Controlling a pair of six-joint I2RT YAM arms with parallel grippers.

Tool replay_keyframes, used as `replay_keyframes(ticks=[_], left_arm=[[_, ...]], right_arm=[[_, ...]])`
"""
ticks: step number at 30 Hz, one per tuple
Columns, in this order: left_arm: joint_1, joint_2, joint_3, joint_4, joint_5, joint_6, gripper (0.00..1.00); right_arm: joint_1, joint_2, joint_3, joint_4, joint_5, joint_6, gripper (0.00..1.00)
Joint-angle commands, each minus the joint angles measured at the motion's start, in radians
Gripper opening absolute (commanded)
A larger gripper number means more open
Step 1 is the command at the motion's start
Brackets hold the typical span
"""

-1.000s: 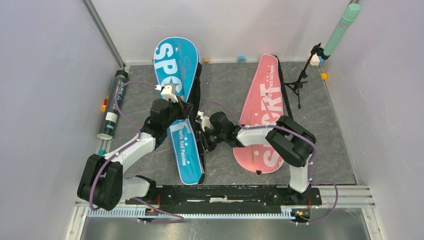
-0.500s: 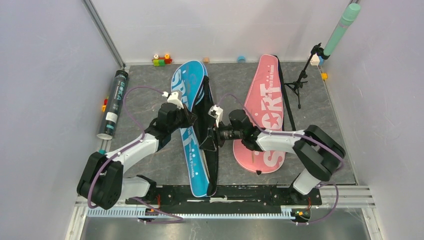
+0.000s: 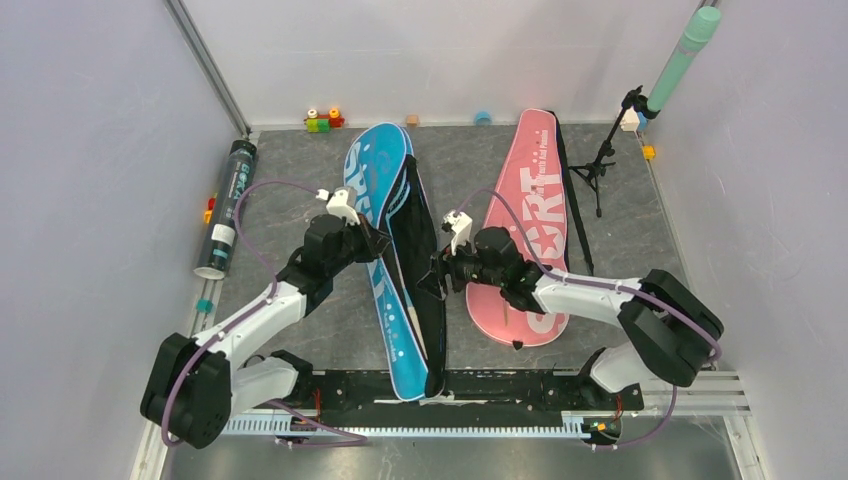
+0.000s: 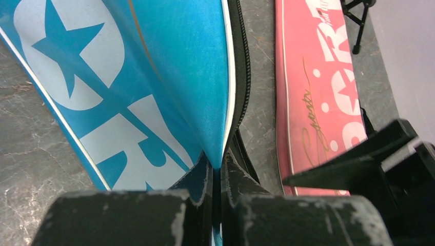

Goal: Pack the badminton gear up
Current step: Place the racket in the racket bag.

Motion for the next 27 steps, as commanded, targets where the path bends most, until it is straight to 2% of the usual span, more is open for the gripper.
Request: replay_keyframes(ticks=[1,6,13,14,17,22,24,27], left_arm=[[0.002,-0.089,-0.040,0.148,0.075,-0.040,0.02],[0.001,-0.101,-0.080,0.230,0.143,-0.096,0.02],[0.001,-0.135,-0.122,0.225,0.096,-0.088,0.02],[0.001,-0.139,-0.125,0.227,0.090,-0.089,0.02],[0.002,-0.154,-0.132,0.228,0.046,-0.085,0.02],[0.002,-0.173,-0.131,0.230,-0.100,-0.070,0.02],[0.001,-0.166,-0.108,0.228,-0.139,-0.059,0.02],[0.004,-0.159,-0.088,0.213,-0.199,-0.053,0.02]], right_arm=[[0.001,0.058,0.038,0.075,0.080,0.076,0.71],[0.022,0.214,0.162,0.078,0.225,0.137,0.70],[0.053,0.436,0.299,0.078,0.296,0.194,0.66],[0.058,0.459,0.312,0.073,0.302,0.197,0.62],[0.064,0.489,0.322,0.029,0.327,0.184,0.38],[0.063,0.323,0.125,0.084,0.364,0.118,0.01],[0.062,0.231,0.052,0.063,0.383,0.071,0.00],[0.062,0.087,-0.004,-0.081,0.447,-0.015,0.00]])
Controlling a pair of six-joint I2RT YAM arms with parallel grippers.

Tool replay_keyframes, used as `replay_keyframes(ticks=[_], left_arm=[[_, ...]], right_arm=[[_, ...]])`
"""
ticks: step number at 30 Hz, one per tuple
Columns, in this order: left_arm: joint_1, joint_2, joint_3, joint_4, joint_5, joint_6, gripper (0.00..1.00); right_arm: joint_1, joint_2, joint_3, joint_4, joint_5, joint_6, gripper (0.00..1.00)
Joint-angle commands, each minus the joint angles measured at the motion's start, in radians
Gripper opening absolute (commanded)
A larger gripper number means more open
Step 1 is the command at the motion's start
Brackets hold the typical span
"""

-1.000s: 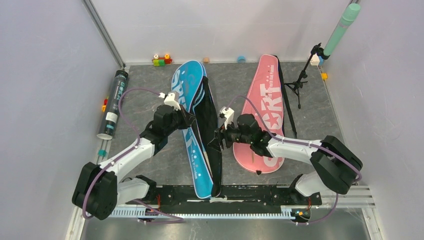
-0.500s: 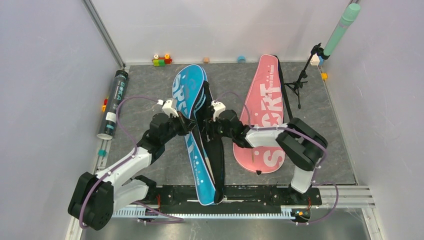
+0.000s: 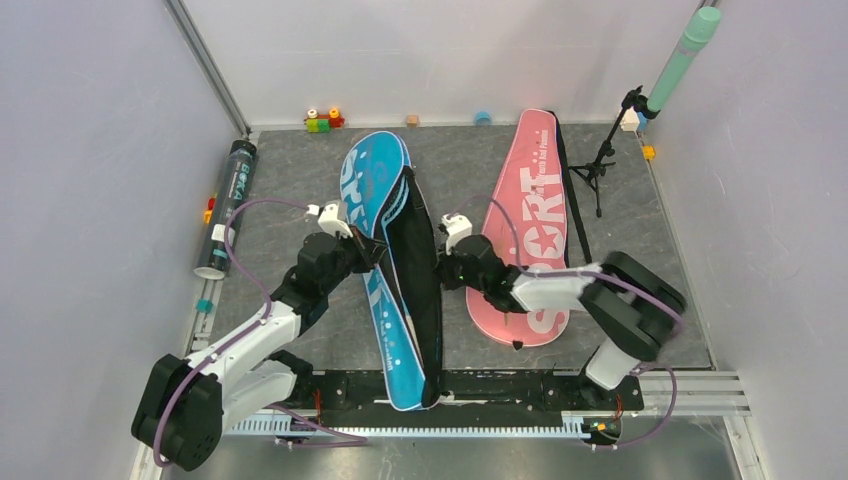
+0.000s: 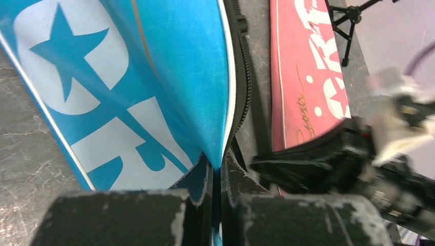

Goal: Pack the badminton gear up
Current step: Place the racket in the racket bag.

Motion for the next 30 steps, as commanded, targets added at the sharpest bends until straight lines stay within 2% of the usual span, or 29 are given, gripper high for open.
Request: replay_keyframes(ticks=[1,6,16,24,30], left_arm=[[0.009,-0.016,0.068,0.108,-0.182,0.005,0.02],[0.018,-0.023,0.064,0.072,-0.284,0.001,0.02],[0.042,-0.026,0.061,-0.009,-0.369,-0.016,0.02],[0.051,0.020,0.086,-0.110,-0.443,-0.042,0.02],[0.053,0.044,0.110,-0.164,-0.449,-0.043,0.02]], right_arm=[[0.008,-0.219,-0.083,-0.176,0.084,-0.154,0.00],[0.008,-0.452,-0.148,-0.353,0.138,-0.234,0.00],[0.008,-0.789,-0.106,-0.563,0.197,-0.309,0.00],[0.007,-1.033,-0.076,-0.606,0.087,-0.334,0.00],[0.007,-1.091,-0.087,-0.614,0.118,-0.335,0.00]])
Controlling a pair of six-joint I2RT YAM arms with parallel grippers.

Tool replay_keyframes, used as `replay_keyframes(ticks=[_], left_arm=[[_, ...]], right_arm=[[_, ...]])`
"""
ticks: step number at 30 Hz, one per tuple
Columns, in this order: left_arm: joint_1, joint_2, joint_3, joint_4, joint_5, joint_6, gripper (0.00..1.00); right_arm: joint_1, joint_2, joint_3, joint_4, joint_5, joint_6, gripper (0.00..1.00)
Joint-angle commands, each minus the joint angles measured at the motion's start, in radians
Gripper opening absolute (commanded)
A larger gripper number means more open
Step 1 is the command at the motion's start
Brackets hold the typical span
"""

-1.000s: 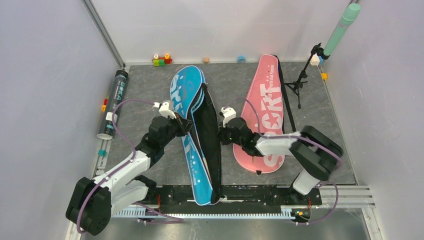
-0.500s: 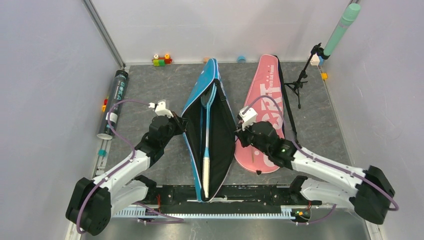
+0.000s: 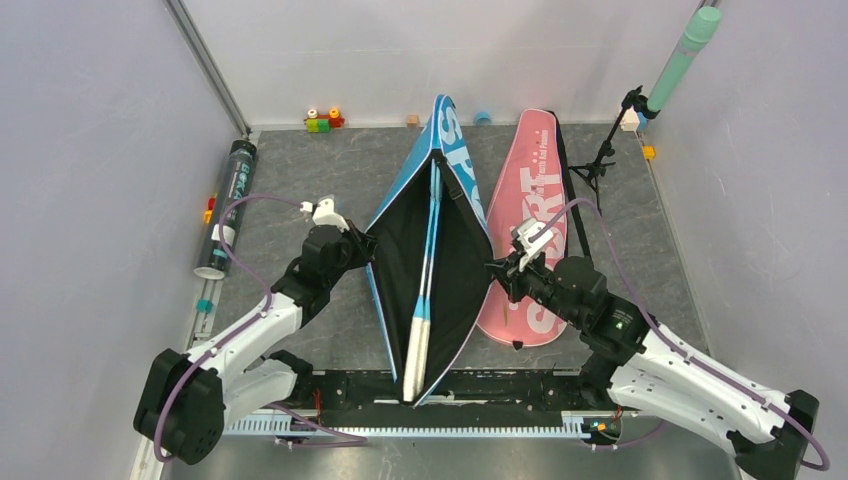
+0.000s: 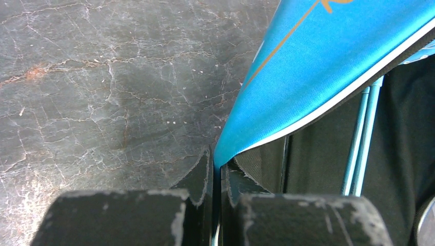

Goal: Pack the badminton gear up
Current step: Place the racket in the racket bag.

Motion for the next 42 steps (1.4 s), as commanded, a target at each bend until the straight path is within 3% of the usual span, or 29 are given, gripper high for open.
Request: replay_keyframes(ticks=[1,7,14,19,21,23,26,32,39,42], left_arm=[[0.052,0.004,0.038,-0.026,-0.250,-0.009,0.02],[0.052,-0.010,0.011,0.020,-0.072,0.008,0.02],[0.050,-0.014,-0.084,0.094,0.072,-0.067,0.02],[0.049,-0.034,-0.104,0.094,0.093,-0.066,0.02],[0.049,-0.041,-0.104,0.097,0.103,-0.059,0.02],[0.049,-0.042,-0.104,0.109,0.121,-0.051,0.02],[0.047,-0.038,-0.109,0.129,0.153,-0.050,0.02],[0.041,-0.027,-0.127,0.153,0.164,-0.065,0.02],[0.027,-0.011,-0.127,0.164,0.168,-0.073,0.02],[0.023,-0.001,-0.127,0.164,0.163,-0.076,0.02]], right_arm=[[-0.004,-0.049,0.030,-0.018,0.055,-0.040,0.00],[-0.005,0.116,0.020,0.038,0.030,-0.051,0.00],[-0.009,0.310,0.034,0.047,0.248,0.000,0.00],[-0.023,0.403,0.052,-0.005,0.294,0.025,0.14],[-0.023,0.406,0.052,0.005,0.247,0.006,0.29],[-0.023,0.391,0.043,0.040,0.180,-0.024,0.51],[-0.022,0.343,0.012,0.106,0.062,-0.065,0.66],[-0.022,0.252,-0.077,0.242,-0.192,-0.103,0.78],[-0.022,0.290,-0.156,0.464,-0.482,-0.013,0.78],[-0.015,0.378,-0.139,0.467,-0.467,0.022,0.76]])
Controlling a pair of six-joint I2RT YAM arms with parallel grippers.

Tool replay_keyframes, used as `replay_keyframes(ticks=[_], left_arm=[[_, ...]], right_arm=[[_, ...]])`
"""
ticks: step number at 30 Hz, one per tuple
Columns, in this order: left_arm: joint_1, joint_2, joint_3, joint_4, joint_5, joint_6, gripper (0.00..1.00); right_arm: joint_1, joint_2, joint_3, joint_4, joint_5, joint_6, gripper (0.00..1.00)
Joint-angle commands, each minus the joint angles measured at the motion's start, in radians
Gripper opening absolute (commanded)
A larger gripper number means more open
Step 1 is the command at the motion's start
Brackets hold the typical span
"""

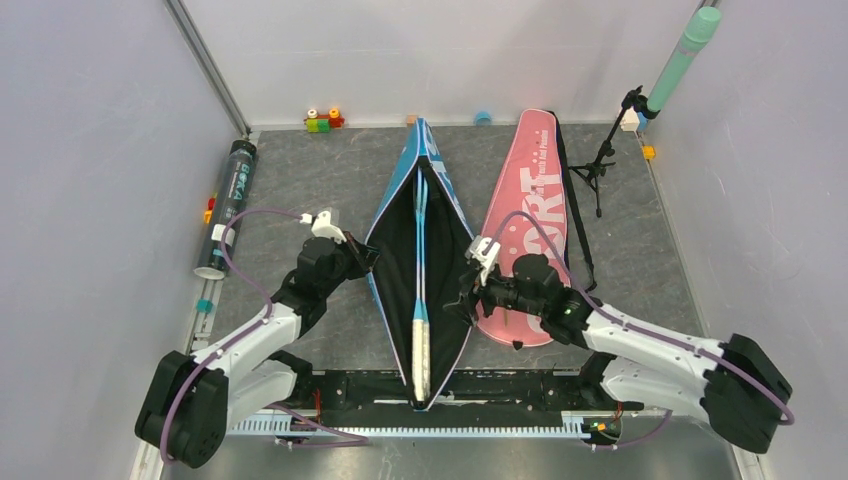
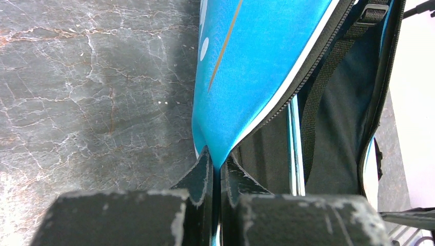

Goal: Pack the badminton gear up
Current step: Place the racket in the racket bag.

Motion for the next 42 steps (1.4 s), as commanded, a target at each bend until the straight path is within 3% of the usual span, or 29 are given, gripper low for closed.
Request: replay_keyframes(ticks=[1,7,14,19,25,26,31,37,40,42], left_arm=[[-0.012,0.019,-0.005,0.038,0.010,-0.037,0.02],[-0.015,0.022,-0.014,0.037,-0.001,-0.047,0.02],[-0.017,-0.003,-0.032,-0.001,-0.017,-0.051,0.02],[-0.016,-0.041,-0.039,-0.068,-0.086,-0.035,0.02],[-0.017,-0.098,-0.048,-0.120,-0.138,-0.029,0.05],[-0.017,-0.104,-0.049,-0.126,-0.142,-0.030,0.07],[-0.016,-0.118,-0.043,-0.139,-0.113,-0.037,0.35],[-0.016,-0.125,-0.033,-0.150,-0.035,-0.050,0.50],[-0.017,-0.150,-0.032,-0.152,0.014,-0.052,0.71],[-0.016,-0.167,-0.028,-0.150,0.056,-0.048,0.94]], right_arm=[[0.007,0.114,0.017,0.106,-0.068,0.070,0.75],[0.018,0.267,0.052,0.117,0.350,0.322,0.74],[0.060,0.526,0.153,0.185,0.426,0.400,0.71],[0.075,0.625,0.195,0.180,0.428,0.388,0.49],[0.082,0.583,0.143,0.202,0.457,0.314,0.00],[0.087,0.565,0.129,0.217,0.454,0.293,0.00],[0.108,0.511,0.139,0.212,0.406,0.204,0.00],[0.143,0.540,0.206,0.244,0.322,0.138,0.00],[0.162,0.565,0.228,0.263,0.270,0.121,0.00],[0.175,0.579,0.237,0.277,0.243,0.115,0.00]])
